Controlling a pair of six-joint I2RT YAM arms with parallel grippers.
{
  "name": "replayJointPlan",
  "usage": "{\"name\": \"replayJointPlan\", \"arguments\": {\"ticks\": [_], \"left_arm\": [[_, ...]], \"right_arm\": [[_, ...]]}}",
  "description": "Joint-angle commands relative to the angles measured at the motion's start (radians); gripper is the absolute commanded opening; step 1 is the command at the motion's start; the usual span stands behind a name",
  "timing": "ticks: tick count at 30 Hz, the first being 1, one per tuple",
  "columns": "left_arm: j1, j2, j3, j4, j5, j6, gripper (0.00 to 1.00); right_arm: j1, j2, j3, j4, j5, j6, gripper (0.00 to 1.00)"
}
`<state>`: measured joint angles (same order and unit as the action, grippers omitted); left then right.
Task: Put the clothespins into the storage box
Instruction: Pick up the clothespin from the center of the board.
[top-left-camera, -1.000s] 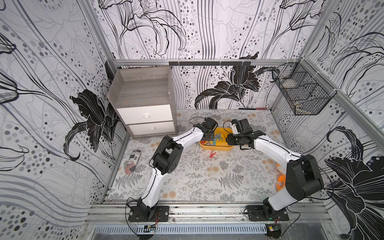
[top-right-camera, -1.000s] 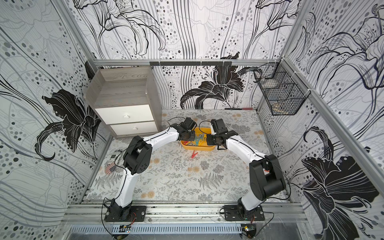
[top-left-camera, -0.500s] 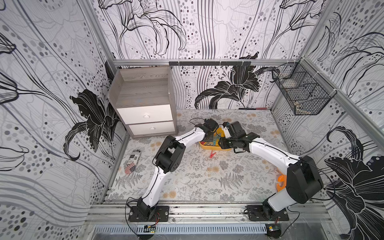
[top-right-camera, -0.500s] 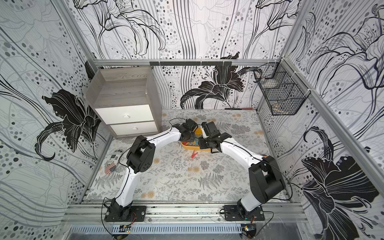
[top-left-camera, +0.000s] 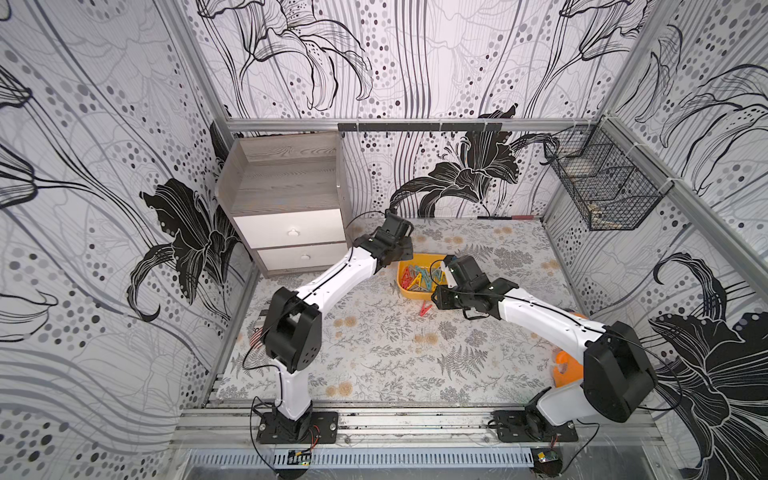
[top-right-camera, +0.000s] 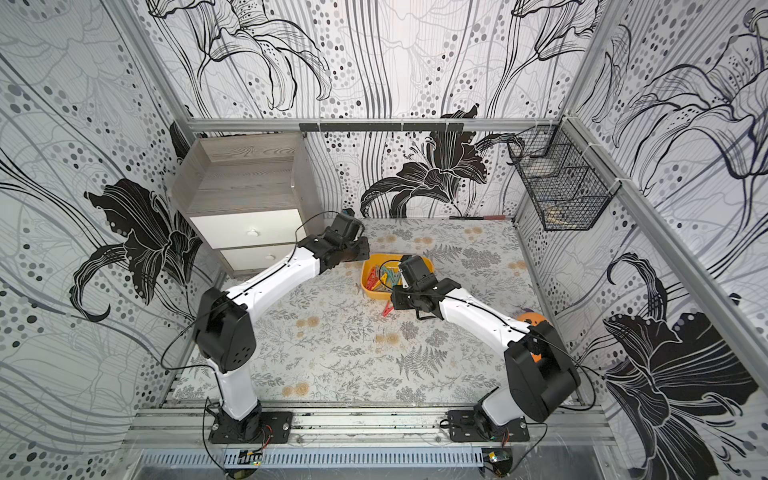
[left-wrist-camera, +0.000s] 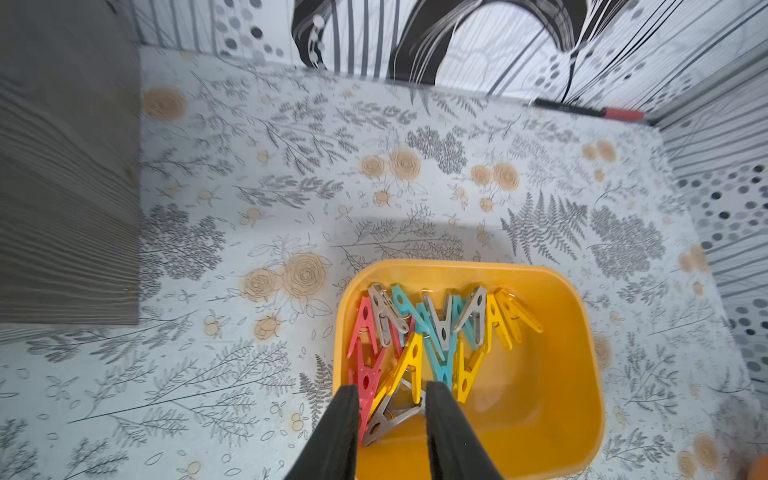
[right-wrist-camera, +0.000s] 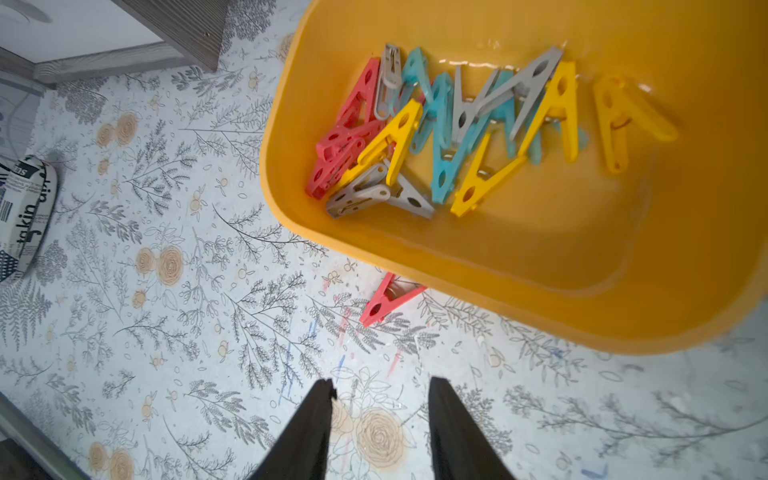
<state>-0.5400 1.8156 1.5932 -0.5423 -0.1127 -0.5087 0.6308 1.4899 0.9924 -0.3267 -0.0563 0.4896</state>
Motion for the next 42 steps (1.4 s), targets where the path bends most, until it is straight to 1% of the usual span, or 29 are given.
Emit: {"name": "replayJointPlan", "arguments": {"ticks": [1, 6, 10, 16, 19, 28, 33, 38, 42], "left_arm": [[0.014, -0.066, -0.125, 0.019, 0.001, -0.021, 0.34], [0.017, -0.172, -0.287, 0.045, -0.006, -0.032, 0.34], [0.019, -0.209, -0.351, 0.059, -0.007, -0.04, 0.34], [0.023, -0.225, -0.356, 0.058, -0.013, -0.037, 0.34], [0.026, -0.231, -0.352, 0.055, -0.017, -0.031, 0.34], [0.036, -0.236, -0.366, 0.053, -0.024, -0.024, 0.34], [0.04, -0.238, -0.36, 0.051, -0.022, -0.021, 0.34], [0.043, -0.239, -0.359, 0.047, -0.022, -0.017, 0.34], [0.048, -0.25, -0.364, 0.044, -0.025, -0.014, 0.34]], "right_arm": [[0.018, 0.038, -0.051, 0.087, 0.03, 0.122, 0.42], [0.023, 0.113, -0.075, 0.163, 0.042, 0.185, 0.43], [0.024, 0.163, -0.063, 0.199, 0.098, 0.243, 0.42], [0.027, 0.257, -0.016, 0.2, 0.177, 0.306, 0.37], [0.029, 0.287, -0.009, 0.209, 0.193, 0.326, 0.35], [0.035, 0.29, -0.038, 0.287, 0.2, 0.407, 0.34], [0.047, 0.3, -0.012, 0.284, 0.206, 0.411, 0.34], [0.05, 0.348, 0.018, 0.262, 0.204, 0.408, 0.33], [0.05, 0.378, 0.03, 0.241, 0.228, 0.409, 0.27]]}}
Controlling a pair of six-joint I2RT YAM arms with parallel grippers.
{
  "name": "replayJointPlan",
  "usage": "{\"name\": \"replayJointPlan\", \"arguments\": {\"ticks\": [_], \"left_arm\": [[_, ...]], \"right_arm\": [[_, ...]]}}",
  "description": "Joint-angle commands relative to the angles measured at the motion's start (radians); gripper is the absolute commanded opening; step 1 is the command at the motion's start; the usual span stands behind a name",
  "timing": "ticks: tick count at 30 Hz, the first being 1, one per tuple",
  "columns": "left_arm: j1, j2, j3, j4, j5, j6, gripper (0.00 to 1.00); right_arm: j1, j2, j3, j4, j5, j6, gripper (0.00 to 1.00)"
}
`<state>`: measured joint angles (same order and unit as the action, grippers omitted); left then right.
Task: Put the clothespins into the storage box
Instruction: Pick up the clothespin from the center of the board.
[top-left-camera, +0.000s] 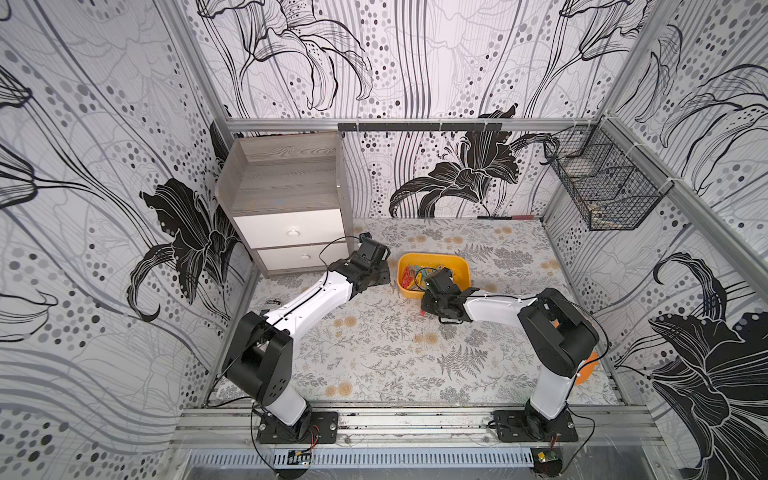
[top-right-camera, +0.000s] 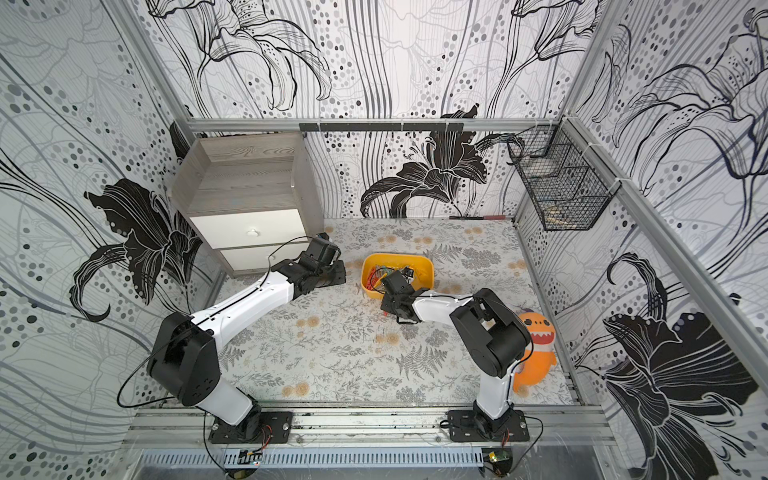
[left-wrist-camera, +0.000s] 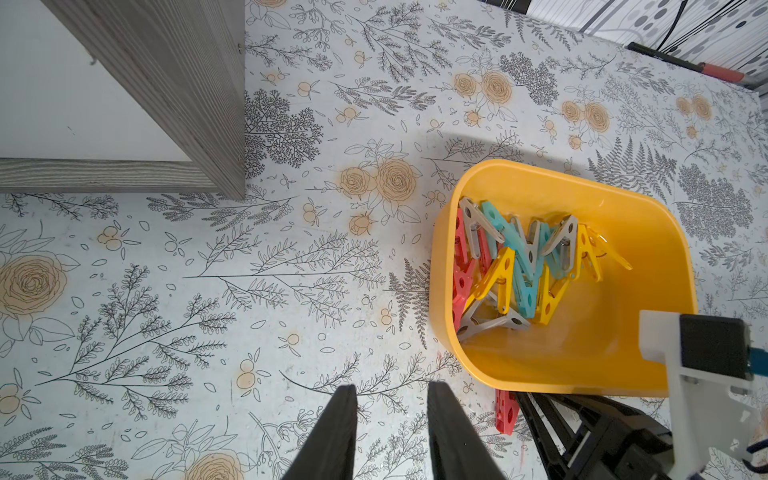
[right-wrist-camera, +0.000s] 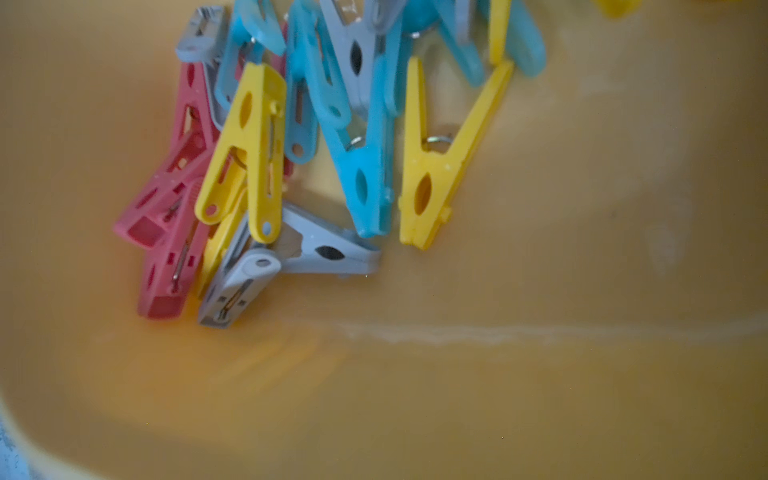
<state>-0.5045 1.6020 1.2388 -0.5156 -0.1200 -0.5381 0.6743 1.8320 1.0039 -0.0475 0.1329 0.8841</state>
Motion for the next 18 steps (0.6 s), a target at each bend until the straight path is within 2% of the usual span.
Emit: {"name": "replayJointPlan", "arguments": {"ticks": [1, 7, 18], "left_arm": [[0.013, -0.039, -0.01, 0.016, -0.018, 0.017, 0.34], [0.023, -0.05, -0.012, 0.013, -0.018, 0.02, 0.34], [0.029, -0.044, -0.01, 0.013, -0.015, 0.019, 0.34]], "right_arm": [[0.007, 0.044, 0.025, -0.048, 0.046, 0.008, 0.25], [0.017, 0.052, 0.018, -0.075, 0.079, -0.005, 0.14], [0.028, -0.135, -0.053, -0.114, 0.088, -0.052, 0.06]]}}
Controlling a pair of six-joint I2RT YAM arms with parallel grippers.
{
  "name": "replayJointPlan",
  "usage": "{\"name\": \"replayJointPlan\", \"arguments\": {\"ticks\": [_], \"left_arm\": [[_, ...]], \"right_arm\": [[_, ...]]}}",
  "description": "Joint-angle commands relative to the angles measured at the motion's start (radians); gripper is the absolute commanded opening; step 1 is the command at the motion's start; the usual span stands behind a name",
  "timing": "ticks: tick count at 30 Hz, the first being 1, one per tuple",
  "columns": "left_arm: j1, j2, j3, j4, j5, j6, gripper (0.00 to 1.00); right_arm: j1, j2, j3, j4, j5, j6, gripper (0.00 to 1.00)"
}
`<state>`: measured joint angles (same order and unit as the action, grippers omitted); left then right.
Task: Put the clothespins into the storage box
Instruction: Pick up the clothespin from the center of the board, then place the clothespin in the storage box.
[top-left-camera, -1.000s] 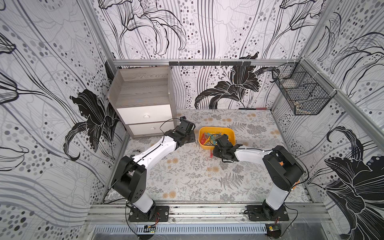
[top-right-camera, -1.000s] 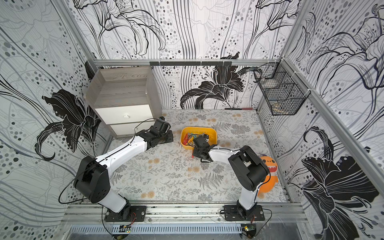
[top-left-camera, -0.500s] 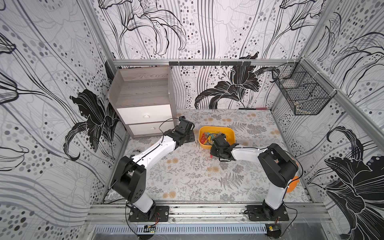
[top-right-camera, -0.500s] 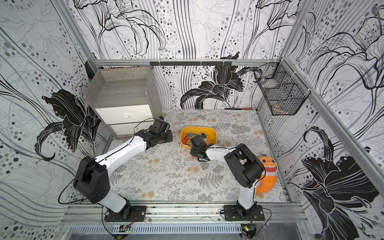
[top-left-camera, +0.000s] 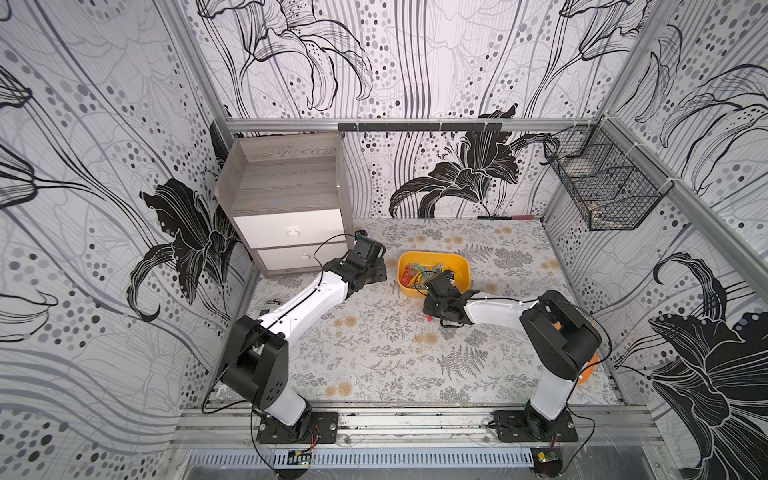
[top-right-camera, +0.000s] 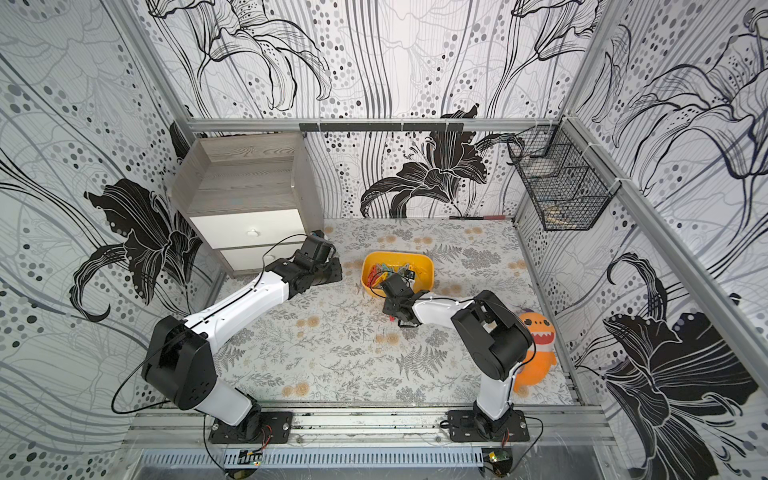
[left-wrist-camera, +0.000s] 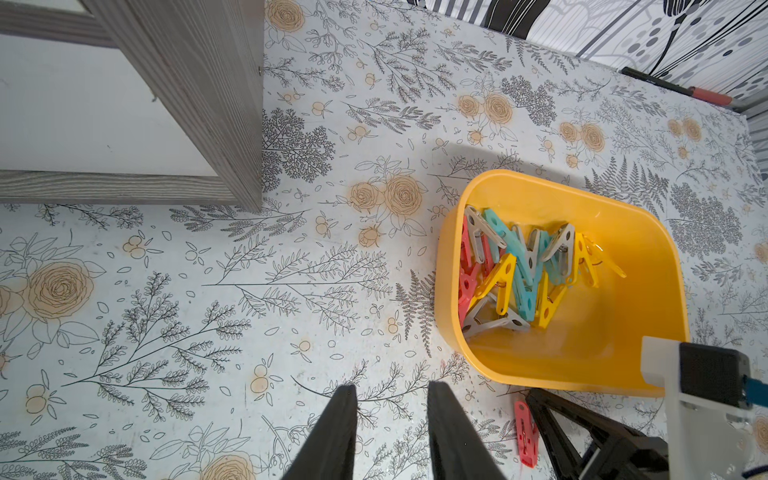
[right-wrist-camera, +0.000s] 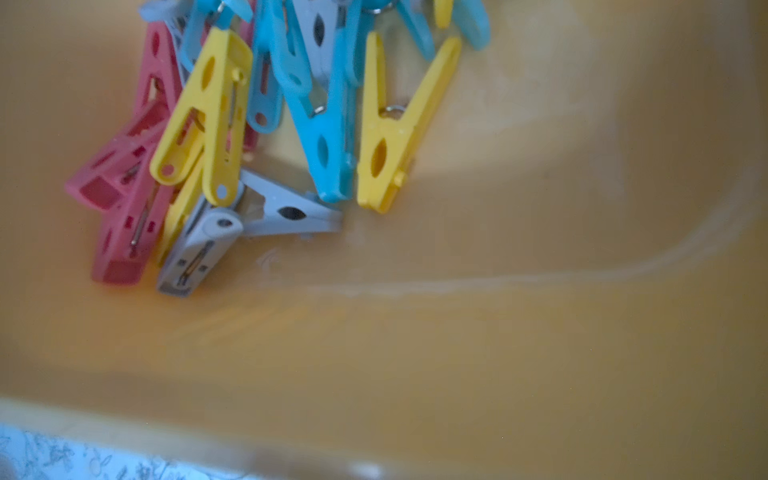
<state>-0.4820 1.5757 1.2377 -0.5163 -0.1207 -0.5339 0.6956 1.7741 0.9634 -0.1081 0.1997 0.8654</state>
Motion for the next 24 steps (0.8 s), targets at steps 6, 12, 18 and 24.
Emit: {"name": "replayJointPlan", "arguments": {"ticks": [6, 12, 18, 24], "left_arm": [[0.013, -0.026, -0.013, 0.01, -0.017, 0.02, 0.34], [0.014, -0.024, -0.02, 0.021, -0.01, 0.013, 0.34], [0.013, -0.03, -0.026, 0.013, 0.006, 0.013, 0.34], [0.01, -0.061, -0.076, 0.025, 0.019, -0.005, 0.34]], "right_arm": [[0.007, -0.248, 0.002, -0.122, -0.018, -0.107, 0.06], [-0.047, -0.222, 0.187, -0.217, -0.005, -0.265, 0.06], [-0.154, 0.004, 0.383, -0.231, -0.055, -0.385, 0.06], [-0.185, 0.209, 0.538, -0.242, -0.085, -0.453, 0.06]]}}
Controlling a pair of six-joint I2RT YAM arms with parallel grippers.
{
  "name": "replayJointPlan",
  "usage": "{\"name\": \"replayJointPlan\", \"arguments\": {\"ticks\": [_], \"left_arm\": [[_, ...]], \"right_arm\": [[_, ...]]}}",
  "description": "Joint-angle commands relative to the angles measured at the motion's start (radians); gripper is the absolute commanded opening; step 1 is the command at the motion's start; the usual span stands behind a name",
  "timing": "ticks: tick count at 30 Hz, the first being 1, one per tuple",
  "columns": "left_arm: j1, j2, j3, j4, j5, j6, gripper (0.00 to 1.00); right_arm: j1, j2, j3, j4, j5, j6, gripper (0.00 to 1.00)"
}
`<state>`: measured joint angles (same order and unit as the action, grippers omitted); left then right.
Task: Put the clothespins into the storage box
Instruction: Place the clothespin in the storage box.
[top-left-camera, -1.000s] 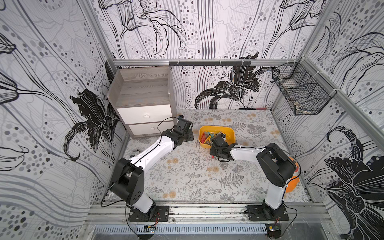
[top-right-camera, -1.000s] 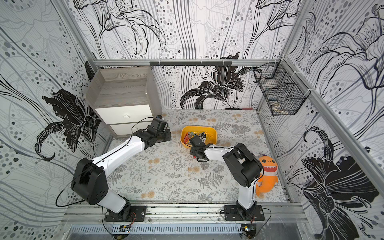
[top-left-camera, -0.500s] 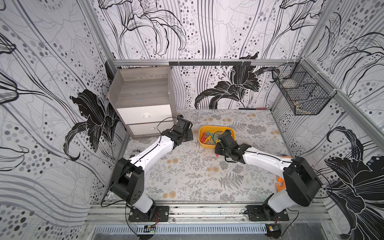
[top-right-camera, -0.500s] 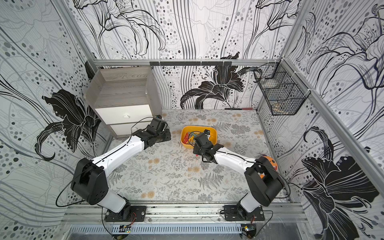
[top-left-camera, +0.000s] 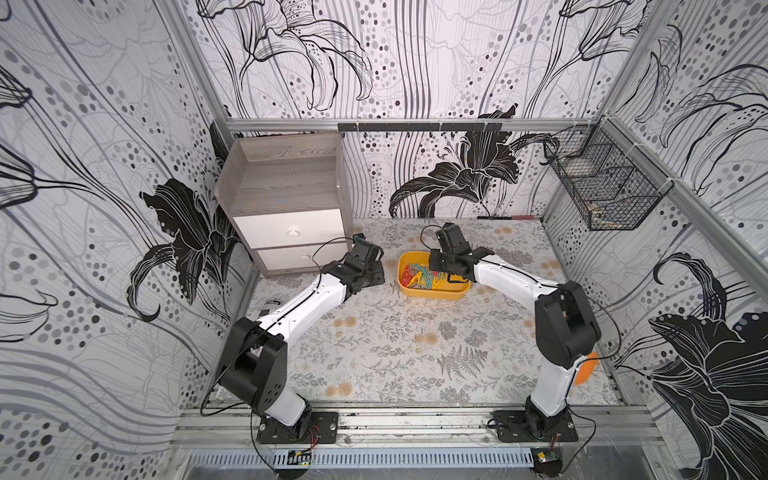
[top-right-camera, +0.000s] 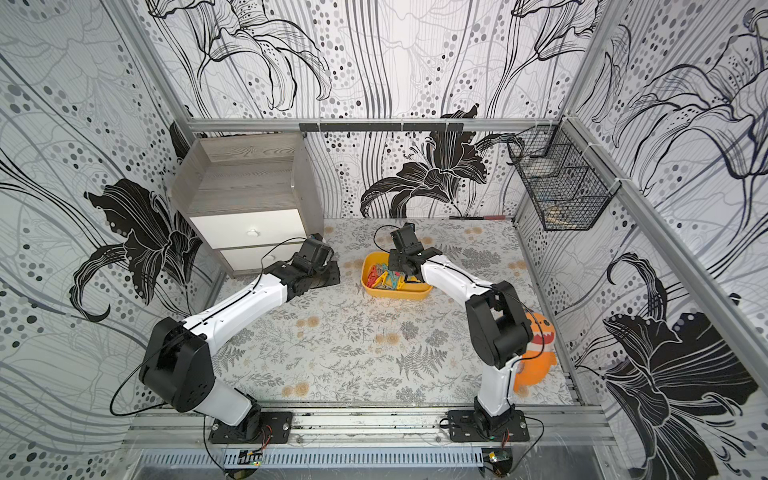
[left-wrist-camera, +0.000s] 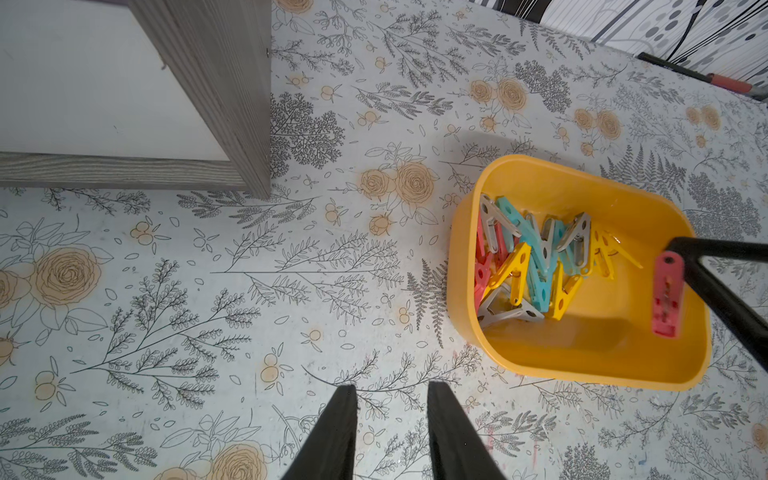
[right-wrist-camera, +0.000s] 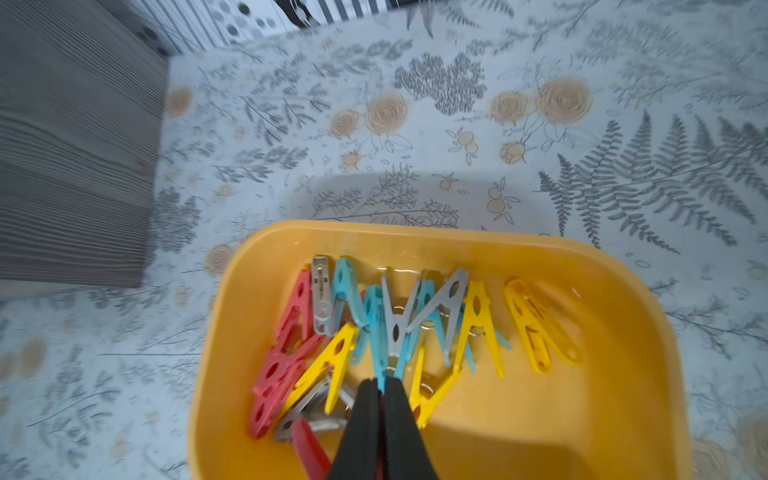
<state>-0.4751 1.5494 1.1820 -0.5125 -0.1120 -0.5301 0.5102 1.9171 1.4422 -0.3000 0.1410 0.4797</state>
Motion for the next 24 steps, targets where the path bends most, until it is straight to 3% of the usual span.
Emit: {"name": "replayJointPlan", "arguments": {"ticks": [1, 12, 17, 19, 24], "left_arm": [[0.002, -0.038, -0.024, 0.021, 0.011, -0.01, 0.34], [-0.028, -0.032, -0.004, 0.002, -0.009, -0.01, 0.34], [-0.03, -0.024, 0.003, 0.002, -0.009, -0.011, 0.34], [-0.03, -0.021, 0.007, 0.002, -0.009, -0.011, 0.34], [-0.032, -0.017, 0.021, -0.006, -0.017, -0.01, 0.34]], "right_arm": [[0.0, 0.089, 0.076, -0.05, -0.023, -0.067, 0.06], [0.0, 0.255, 0.161, -0.076, 0.025, -0.065, 0.1], [-0.001, 0.23, 0.129, -0.078, 0.077, -0.081, 0.17], [0.0, 0.207, 0.123, -0.079, 0.069, -0.089, 0.23], [0.0, 0.091, 0.093, -0.057, 0.034, -0.094, 0.28]]}}
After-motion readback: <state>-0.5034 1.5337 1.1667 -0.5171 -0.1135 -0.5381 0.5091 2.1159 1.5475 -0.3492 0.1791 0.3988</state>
